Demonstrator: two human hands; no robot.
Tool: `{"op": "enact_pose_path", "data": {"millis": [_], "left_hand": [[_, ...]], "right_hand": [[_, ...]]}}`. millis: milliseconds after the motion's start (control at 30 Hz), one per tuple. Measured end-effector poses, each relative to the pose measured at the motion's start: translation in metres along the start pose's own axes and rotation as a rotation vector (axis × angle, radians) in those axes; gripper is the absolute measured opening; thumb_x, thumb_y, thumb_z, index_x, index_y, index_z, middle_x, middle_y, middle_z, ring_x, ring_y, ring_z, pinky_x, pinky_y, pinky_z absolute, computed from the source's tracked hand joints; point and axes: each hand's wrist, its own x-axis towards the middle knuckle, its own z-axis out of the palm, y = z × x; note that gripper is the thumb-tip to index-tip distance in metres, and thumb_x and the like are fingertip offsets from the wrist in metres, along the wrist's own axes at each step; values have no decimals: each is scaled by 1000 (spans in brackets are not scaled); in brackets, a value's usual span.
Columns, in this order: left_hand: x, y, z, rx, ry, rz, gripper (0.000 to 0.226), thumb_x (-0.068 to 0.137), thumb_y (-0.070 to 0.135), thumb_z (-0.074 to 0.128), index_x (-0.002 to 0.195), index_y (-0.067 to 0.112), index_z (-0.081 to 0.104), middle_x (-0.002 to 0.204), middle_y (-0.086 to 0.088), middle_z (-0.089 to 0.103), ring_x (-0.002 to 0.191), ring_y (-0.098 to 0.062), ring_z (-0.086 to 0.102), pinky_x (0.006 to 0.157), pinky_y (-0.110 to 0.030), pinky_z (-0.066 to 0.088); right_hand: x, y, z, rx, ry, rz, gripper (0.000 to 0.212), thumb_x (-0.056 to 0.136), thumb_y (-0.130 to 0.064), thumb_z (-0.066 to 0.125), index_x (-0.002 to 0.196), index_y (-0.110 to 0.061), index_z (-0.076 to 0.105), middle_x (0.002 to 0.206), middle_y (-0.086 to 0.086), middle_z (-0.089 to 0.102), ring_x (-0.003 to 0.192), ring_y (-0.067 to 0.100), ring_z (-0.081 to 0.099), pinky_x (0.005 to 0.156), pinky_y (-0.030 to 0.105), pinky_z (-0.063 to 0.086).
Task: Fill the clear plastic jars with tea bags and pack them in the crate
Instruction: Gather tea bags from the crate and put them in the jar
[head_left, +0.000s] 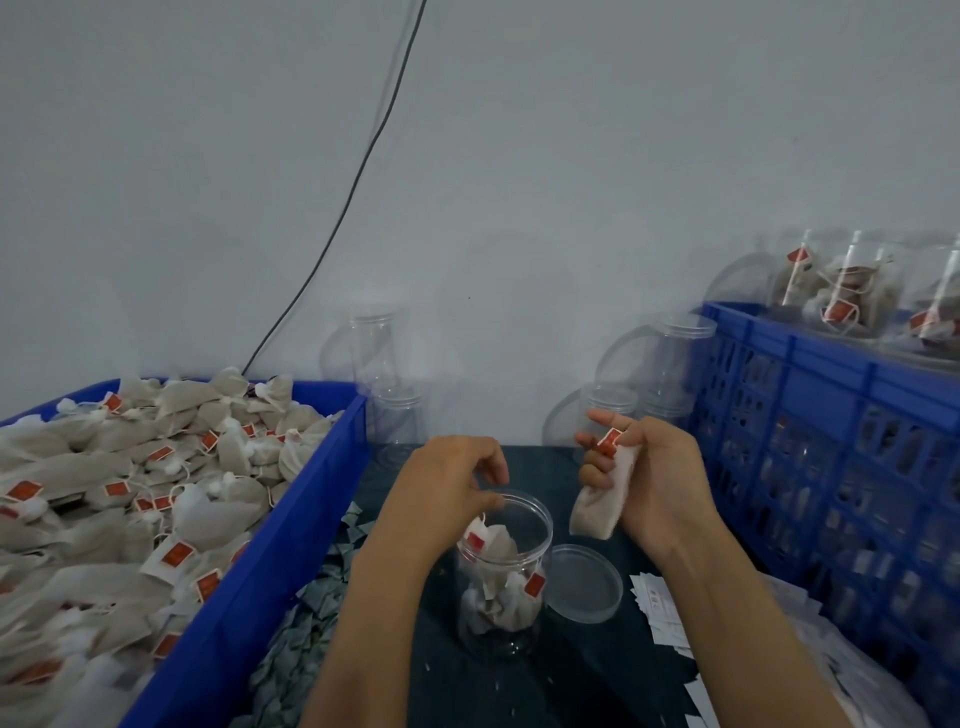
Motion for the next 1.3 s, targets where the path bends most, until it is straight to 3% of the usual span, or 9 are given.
{"op": "enact_pose_path", "data": {"millis": [100,267,433,533,600,733,867,1133,1300], "left_hand": [[0,1,3,129,-71,13,8,87,17,68,89,24,69,89,10,71,81,-1,64,90,-25,51],[3,3,9,235,-7,110,20,96,15,52,97,25,69,91,10,72,86,-3,64,105,-31,38],[2,-2,7,-306,146,29,21,100,24,47,94,19,67,88,15,69,85,3,64,90,-28,52],[0,-4,1,-546,66,47,41,90,53,42,94,20,67,84,8,68,77,-4,63,78,-22,53],[-2,-9,-2,-473,-67,44,44,79,64,50,94,26,66,80,9,65,70,-4,58,69,-19,50],[0,-19,3,-209,-73,-6,16,81,30,73,95,25,66,83,10,67,76,-3,64,80,-29,57],[1,-23,5,-161,-107,-32,12,79,28,75,82,19,67,79,4,68,76,-13,65,80,-37,56],[0,-23,5,-127,-81,0,15,76,40,76,80,37,63,81,19,63,81,-2,57,71,-18,45],[-1,-20,5,-72,-100,13,18,75,28,80,83,31,63,77,16,66,68,7,56,62,-7,40]], "right_hand": [[-1,2,2,18,6,-37,50,55,0,34,101,-3,54,79,12,50,58,14,35,53,24,31],[2,9,6,-103,22,-119,55,67,22,20,98,-6,55,80,8,49,61,13,41,56,24,38],[1,25,15,-123,-50,-271,51,79,27,33,94,-15,58,75,1,48,63,7,54,56,18,48],[-2,40,18,-412,-72,-347,34,85,16,49,91,-16,59,83,1,59,78,12,63,64,19,53],[-2,46,20,-643,-102,-430,22,85,9,58,90,-13,60,82,-2,63,77,7,60,64,17,51],[2,51,18,-860,-144,-432,7,86,-4,66,92,-8,63,81,1,65,70,0,59,64,14,50],[7,44,9,-972,-96,-441,7,82,-8,73,80,-11,66,73,-1,67,64,0,60,60,13,48],[9,29,0,-1135,-154,-371,10,75,-10,80,73,-10,69,69,2,72,65,9,66,62,18,53],[7,38,4,-1569,-270,-446,5,78,-16,75,80,-17,70,73,-8,63,67,7,57,66,28,47]]}}
